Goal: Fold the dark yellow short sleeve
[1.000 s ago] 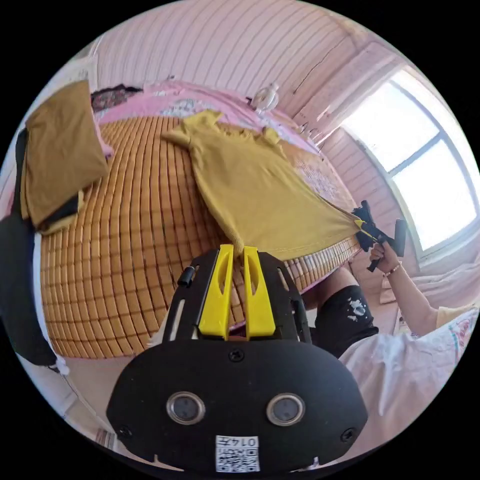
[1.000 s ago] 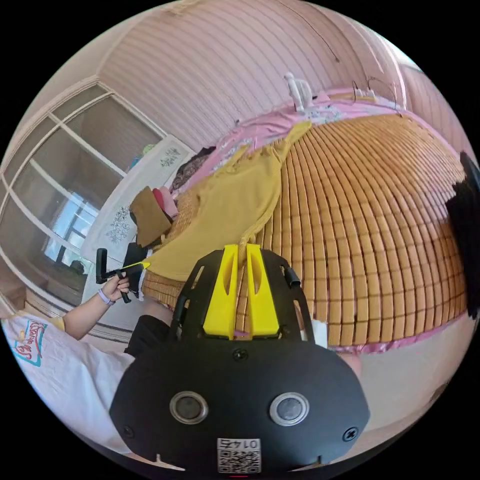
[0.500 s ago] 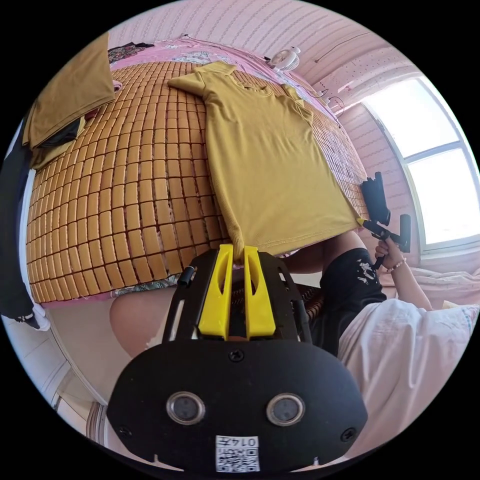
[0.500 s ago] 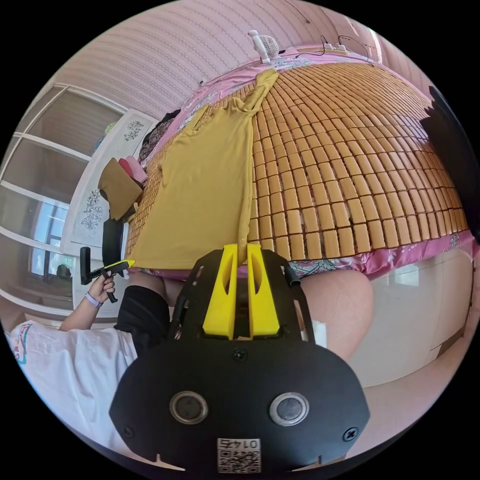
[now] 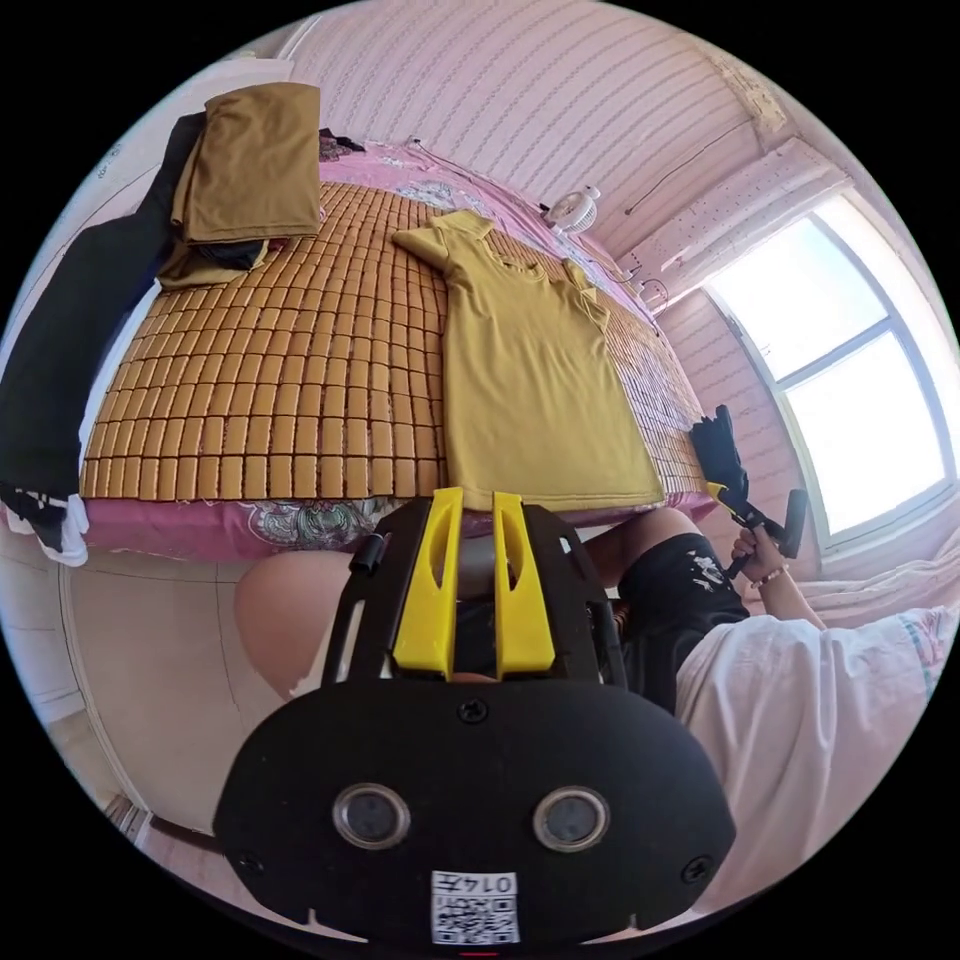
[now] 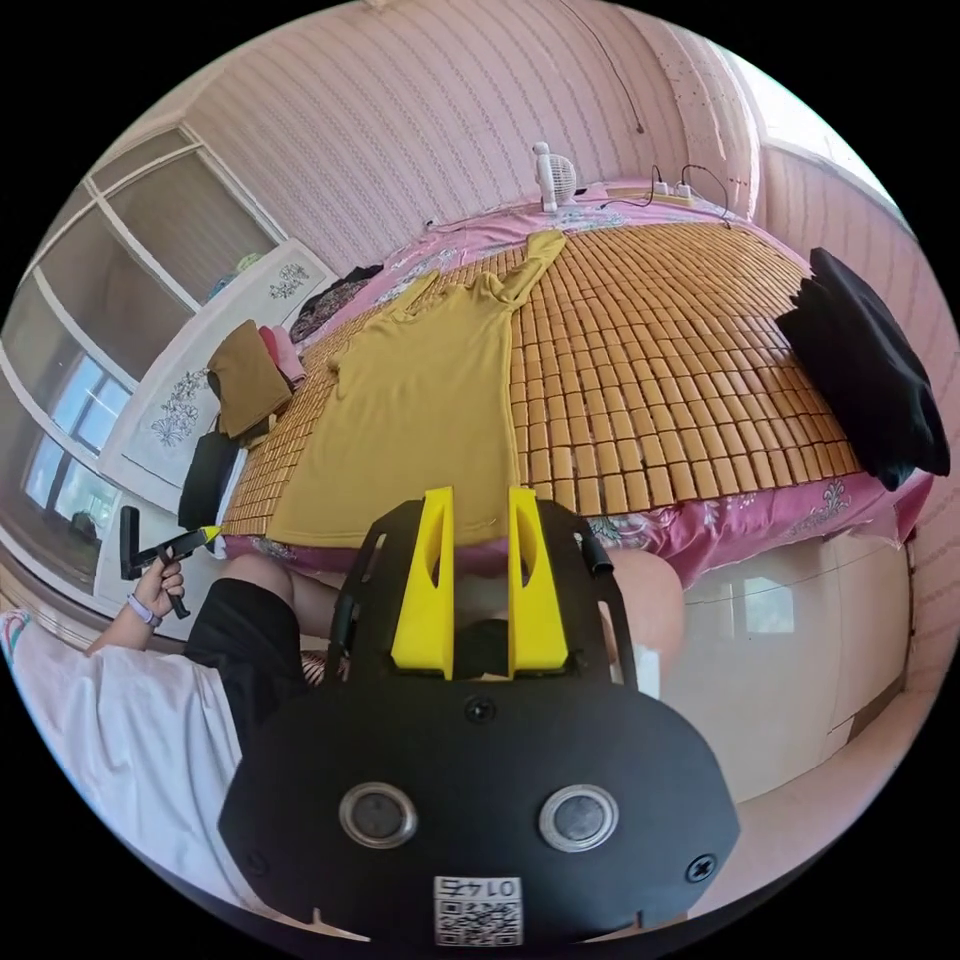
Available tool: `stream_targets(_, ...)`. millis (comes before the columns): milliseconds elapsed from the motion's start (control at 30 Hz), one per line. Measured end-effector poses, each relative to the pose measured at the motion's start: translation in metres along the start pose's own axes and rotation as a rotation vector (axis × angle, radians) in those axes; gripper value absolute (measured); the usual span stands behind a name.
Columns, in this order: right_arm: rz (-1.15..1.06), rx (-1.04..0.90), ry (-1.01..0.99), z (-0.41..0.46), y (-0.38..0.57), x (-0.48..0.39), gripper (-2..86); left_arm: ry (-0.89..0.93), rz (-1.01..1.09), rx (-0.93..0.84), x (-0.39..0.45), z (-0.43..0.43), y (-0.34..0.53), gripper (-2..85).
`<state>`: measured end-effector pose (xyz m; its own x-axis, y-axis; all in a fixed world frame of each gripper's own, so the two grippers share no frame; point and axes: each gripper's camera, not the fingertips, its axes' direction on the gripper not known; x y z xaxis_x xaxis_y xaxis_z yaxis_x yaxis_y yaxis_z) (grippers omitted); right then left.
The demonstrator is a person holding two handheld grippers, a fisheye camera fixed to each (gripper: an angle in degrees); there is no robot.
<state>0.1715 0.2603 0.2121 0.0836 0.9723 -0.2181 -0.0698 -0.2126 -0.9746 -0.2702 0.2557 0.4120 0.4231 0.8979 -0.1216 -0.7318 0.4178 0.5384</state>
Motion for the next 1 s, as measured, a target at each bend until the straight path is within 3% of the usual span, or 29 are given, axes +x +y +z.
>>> stream_targets(367, -0.084, 0.207, 0.147, -0.024, 0.026, -0.025, 11.1, 0.039, 0.155, 0.139, 0.053, -0.001, 0.003, 6.1)
stream_targets(533, -0.074, 0.143, 0.078, -0.015, -0.003, -0.007, 11.0, -0.024, 0.298, 0.146, 0.101, 0.033, -0.049, 6.3)
stream_targets(867, -0.083, 0.215, 0.010, 0.066, -0.195, 0.048, 9.3, 0.032, 0.392, 0.014, 0.154, 0.188, -0.226, 5.1)
stream_targets(1000, -0.067, 0.103, 0.019, 0.150, -0.311, 0.068, 11.0, -0.008, 0.359, -0.092, 0.158, 0.252, -0.282, 3.9)
